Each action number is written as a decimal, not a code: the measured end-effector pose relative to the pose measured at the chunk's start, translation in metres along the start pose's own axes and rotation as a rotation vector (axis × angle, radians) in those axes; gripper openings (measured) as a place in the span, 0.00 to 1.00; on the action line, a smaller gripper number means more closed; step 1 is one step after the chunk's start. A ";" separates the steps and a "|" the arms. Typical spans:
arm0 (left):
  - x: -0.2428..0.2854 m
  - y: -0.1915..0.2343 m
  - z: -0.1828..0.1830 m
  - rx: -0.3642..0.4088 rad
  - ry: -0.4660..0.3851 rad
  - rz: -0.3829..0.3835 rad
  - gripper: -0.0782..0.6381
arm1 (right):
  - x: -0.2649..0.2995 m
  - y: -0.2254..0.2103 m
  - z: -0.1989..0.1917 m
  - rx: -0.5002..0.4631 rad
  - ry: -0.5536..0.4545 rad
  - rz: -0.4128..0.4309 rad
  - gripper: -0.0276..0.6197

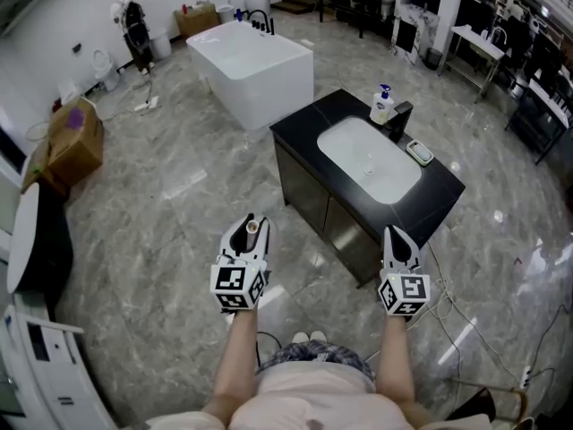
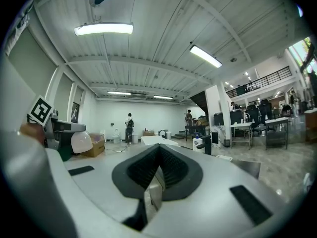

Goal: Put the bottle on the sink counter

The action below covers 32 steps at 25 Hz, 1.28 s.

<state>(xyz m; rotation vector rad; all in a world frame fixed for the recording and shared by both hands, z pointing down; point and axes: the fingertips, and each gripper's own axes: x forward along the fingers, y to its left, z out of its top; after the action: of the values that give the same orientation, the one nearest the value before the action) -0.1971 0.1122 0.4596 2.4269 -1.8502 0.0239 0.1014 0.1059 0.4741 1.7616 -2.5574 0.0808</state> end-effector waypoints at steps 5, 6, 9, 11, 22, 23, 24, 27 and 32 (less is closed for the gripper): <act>0.006 0.011 -0.004 0.001 0.006 -0.011 0.30 | 0.006 0.003 -0.006 0.015 -0.003 -0.020 0.07; 0.008 0.013 -0.005 0.001 0.006 -0.013 0.30 | 0.007 0.003 -0.007 0.019 -0.003 -0.023 0.07; 0.019 0.018 -0.008 0.003 0.005 -0.021 0.30 | 0.016 0.000 -0.011 0.028 -0.005 -0.033 0.07; 0.027 0.023 -0.008 0.002 0.005 -0.027 0.30 | 0.024 -0.001 -0.013 0.031 -0.003 -0.041 0.07; 0.107 0.050 -0.011 -0.009 0.007 -0.069 0.30 | 0.093 -0.022 -0.011 0.034 -0.019 -0.084 0.07; 0.118 0.053 -0.012 -0.011 0.006 -0.073 0.30 | 0.103 -0.025 -0.012 0.035 -0.019 -0.090 0.07; 0.130 0.057 -0.013 -0.011 0.007 -0.079 0.30 | 0.112 -0.029 -0.014 0.035 -0.017 -0.096 0.07; 0.174 0.064 -0.014 -0.007 0.014 -0.112 0.30 | 0.145 -0.043 -0.017 0.035 -0.004 -0.125 0.07; 0.254 0.072 -0.007 0.001 0.026 -0.185 0.30 | 0.205 -0.076 -0.012 0.053 -0.003 -0.192 0.07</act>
<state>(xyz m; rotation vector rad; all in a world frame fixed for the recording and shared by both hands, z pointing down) -0.1984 -0.1507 0.4884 2.5740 -1.6084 0.0429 0.0997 -0.1117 0.5000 2.0172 -2.3948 0.1415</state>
